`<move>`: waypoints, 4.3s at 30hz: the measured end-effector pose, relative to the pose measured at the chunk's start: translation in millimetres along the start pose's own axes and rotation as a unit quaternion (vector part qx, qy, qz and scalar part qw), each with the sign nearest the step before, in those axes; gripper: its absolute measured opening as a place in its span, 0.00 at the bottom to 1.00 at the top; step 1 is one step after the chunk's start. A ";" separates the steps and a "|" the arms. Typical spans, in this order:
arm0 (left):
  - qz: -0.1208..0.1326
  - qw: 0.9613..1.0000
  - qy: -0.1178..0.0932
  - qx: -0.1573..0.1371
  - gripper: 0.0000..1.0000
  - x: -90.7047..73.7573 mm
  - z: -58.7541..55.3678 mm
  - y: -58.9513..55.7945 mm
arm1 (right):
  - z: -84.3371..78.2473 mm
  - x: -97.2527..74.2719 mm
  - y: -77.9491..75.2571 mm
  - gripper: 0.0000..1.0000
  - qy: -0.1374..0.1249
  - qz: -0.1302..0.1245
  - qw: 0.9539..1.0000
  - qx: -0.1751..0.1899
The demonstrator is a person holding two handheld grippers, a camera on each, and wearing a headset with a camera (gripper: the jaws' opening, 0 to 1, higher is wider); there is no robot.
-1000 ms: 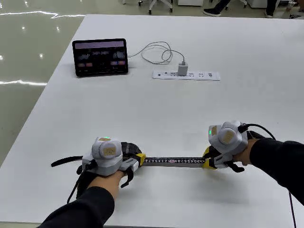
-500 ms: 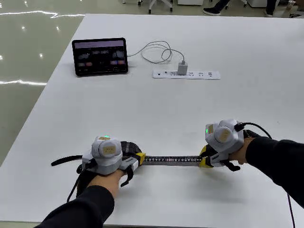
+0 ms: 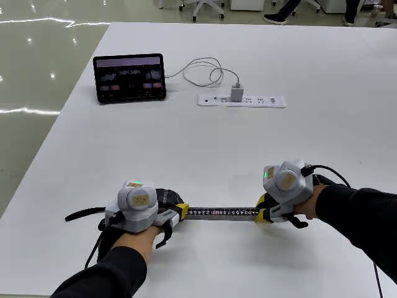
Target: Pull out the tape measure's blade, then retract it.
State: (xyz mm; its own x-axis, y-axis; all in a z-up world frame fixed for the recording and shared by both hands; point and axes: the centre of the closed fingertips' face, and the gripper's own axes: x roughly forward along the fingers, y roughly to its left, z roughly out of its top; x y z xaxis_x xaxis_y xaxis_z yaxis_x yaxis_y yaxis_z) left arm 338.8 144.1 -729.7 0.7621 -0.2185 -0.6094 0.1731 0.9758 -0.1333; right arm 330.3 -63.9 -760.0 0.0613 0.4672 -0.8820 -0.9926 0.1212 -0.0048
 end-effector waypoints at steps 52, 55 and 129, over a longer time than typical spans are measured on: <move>-0.011 1.000 -0.002 0.006 0.59 0.6 0.5 -0.7 | 35.5 19.1 9.7 0.11 -0.042 -0.012 0.999 0.025; -0.010 1.000 -0.003 0.007 0.59 0.3 0.6 -0.4 | 37.6 20.2 9.6 0.11 -0.045 -0.010 0.999 0.013; -0.018 1.000 0.000 -0.002 0.59 0.0 0.5 -0.4 | 77.3 42.6 17.9 0.11 -0.080 0.004 0.997 0.018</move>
State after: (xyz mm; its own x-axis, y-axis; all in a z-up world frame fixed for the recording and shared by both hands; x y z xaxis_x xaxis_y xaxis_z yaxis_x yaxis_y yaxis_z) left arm 339.0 143.7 -729.3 0.7552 -0.2526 -0.6049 0.1976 0.9676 -0.1573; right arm 323.2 26.0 -761.3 0.0719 0.6020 -0.7953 -0.9889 0.1473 0.0220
